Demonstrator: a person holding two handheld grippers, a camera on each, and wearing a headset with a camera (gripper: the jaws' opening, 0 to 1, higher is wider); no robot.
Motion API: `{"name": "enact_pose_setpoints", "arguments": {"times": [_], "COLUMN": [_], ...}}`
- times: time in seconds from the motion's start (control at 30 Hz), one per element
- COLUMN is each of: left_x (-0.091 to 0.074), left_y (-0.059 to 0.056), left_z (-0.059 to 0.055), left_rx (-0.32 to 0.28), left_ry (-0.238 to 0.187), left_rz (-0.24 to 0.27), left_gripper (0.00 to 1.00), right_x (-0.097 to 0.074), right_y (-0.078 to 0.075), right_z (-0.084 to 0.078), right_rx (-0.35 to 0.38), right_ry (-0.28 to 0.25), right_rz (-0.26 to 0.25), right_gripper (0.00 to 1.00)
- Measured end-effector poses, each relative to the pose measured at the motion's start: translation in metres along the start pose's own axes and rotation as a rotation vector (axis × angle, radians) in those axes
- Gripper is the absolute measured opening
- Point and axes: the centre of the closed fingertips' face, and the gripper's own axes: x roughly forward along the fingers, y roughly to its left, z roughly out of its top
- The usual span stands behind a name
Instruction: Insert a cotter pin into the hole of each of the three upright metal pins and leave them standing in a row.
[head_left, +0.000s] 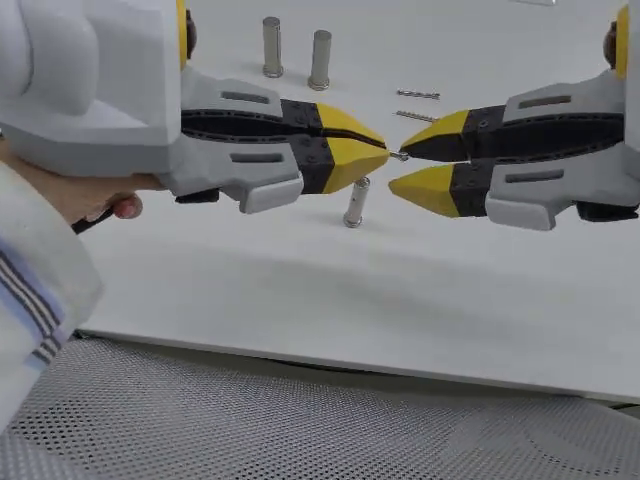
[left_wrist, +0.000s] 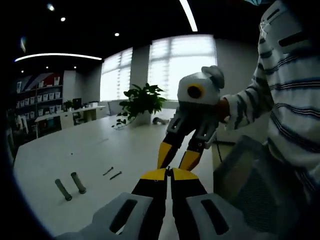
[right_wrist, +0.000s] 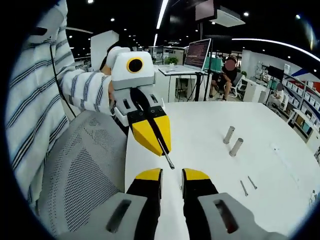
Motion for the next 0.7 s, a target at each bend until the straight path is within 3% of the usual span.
{"name": "enact_pose_setpoints", "arguments": {"times": [0.1,0.5,0.7], "left_x": [0.001,0.001,0.0], "left_y": [-0.004,-0.012,-0.017], "left_z": [0.001,0.001,-0.007], "left_rx": [0.004,0.019,0.033], "left_ry": [0.001,0.013,0.057], "left_rz": [-0.018,-0.066,-0.093], "left_gripper": [0.0,0.0,0.0], "right_x": [0.001,0.002,0.001], "right_y": [0.007,0.012,0.019], "right_z": [0.0,-0.002,-0.006], "right_rx": [0.012,0.012,-0.023], "right_ry": [-0.006,-0.009,0.019], "right_rz": [0.029,0.063,0.09], "right_gripper": [0.02,0.0,0.0]}}
